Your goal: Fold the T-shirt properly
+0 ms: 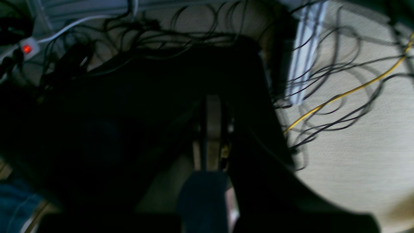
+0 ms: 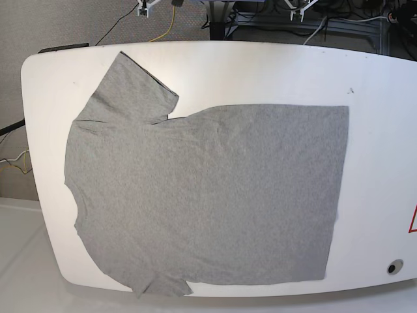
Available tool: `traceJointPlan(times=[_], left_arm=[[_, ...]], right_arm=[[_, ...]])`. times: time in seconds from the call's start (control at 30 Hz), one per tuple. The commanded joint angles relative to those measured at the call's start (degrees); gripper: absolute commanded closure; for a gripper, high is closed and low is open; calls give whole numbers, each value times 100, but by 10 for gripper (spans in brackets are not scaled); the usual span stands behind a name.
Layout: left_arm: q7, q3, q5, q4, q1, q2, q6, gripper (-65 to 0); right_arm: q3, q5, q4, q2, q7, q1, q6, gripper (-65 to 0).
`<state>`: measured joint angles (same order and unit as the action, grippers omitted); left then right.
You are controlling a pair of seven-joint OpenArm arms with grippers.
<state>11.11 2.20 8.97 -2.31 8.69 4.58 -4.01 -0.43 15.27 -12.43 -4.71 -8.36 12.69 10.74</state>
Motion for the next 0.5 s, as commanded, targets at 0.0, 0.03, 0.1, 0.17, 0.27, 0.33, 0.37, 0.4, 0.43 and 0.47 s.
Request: traceJointPlan(times=[0.0, 0.03, 0.1, 0.17, 0.27, 0.33, 0.37, 0.4, 0.43, 0.47], left_arm=[[5, -7, -36, -179, 173, 73, -11, 0], [5, -5, -35, -253, 227, 84, -4, 0], [22, -8, -29, -590, 424, 106, 21, 0], [38, -18, -24, -944, 630, 126, 40, -1], [32, -24, -29, -1232, 811, 154, 50, -1], [30, -27, -30, -1418, 925, 173, 64, 0], [31, -33, -35, -1500, 978, 181, 68, -1], [33, -40, -39, -1583, 1031, 189, 71, -2], [52, -50, -40, -1656, 1064, 191, 73, -3], [70, -60, -41, -1728, 1097, 194, 75, -4]], right_arm=[[5, -8, -220, -94, -2, 189, 18, -7], [0, -9, -322, -109, 3, 246, 18, -7], [8, -21, -696, -162, 80, 439, 8, -6], [25, -37, -1070, -213, 160, 631, -8, -5], [21, -46, -1337, -240, 182, 787, -14, -5], [17, -39, -1488, -254, 188, 886, -10, -5], [20, -48, -1547, -259, 202, 915, -13, -5], [22, -58, -1605, -264, 216, 944, -15, -5], [41, -61, -1725, -259, 208, 982, -19, -5], [59, -63, -1844, -255, 201, 1020, -22, -6]])
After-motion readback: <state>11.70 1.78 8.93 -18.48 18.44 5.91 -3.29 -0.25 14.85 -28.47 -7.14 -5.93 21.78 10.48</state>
